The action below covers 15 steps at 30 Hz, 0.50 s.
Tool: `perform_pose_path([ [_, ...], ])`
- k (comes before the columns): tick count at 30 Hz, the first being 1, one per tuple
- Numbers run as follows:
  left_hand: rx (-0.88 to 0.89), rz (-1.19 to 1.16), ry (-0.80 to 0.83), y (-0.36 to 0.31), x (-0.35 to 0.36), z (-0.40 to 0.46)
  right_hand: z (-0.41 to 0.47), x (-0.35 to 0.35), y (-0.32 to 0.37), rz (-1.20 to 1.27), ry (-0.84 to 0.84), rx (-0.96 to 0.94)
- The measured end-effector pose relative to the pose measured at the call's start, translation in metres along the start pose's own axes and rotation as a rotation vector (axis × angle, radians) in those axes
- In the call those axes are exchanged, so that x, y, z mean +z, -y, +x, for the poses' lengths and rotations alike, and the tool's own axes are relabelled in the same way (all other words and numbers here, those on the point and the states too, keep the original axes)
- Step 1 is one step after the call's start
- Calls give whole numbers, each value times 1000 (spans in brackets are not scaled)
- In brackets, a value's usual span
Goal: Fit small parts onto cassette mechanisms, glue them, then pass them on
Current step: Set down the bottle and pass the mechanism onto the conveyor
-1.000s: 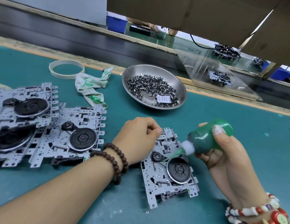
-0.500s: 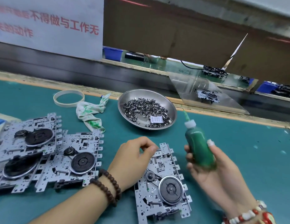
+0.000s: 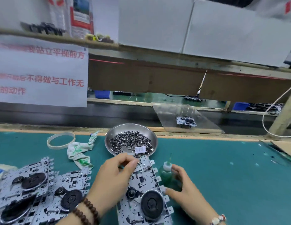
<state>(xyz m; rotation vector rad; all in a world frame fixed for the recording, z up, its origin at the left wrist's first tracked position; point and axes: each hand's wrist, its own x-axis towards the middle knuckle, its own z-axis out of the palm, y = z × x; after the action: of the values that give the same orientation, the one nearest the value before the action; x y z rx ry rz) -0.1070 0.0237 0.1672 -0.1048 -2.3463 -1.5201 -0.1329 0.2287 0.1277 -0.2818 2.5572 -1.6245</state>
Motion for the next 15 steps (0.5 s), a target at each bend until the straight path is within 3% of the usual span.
perform_pose_path([
  [4, 51, -34, -29, -47, -21, 30, -13, -39, 24, 264, -251, -99],
  [9, 48, 9, 50, -89, 2, 91, -18, -58, 75, 594, 13, 16],
  [15, 22, 102, 222, -90, 59, 148, 10, -80, 76, 789, 9, 147],
])
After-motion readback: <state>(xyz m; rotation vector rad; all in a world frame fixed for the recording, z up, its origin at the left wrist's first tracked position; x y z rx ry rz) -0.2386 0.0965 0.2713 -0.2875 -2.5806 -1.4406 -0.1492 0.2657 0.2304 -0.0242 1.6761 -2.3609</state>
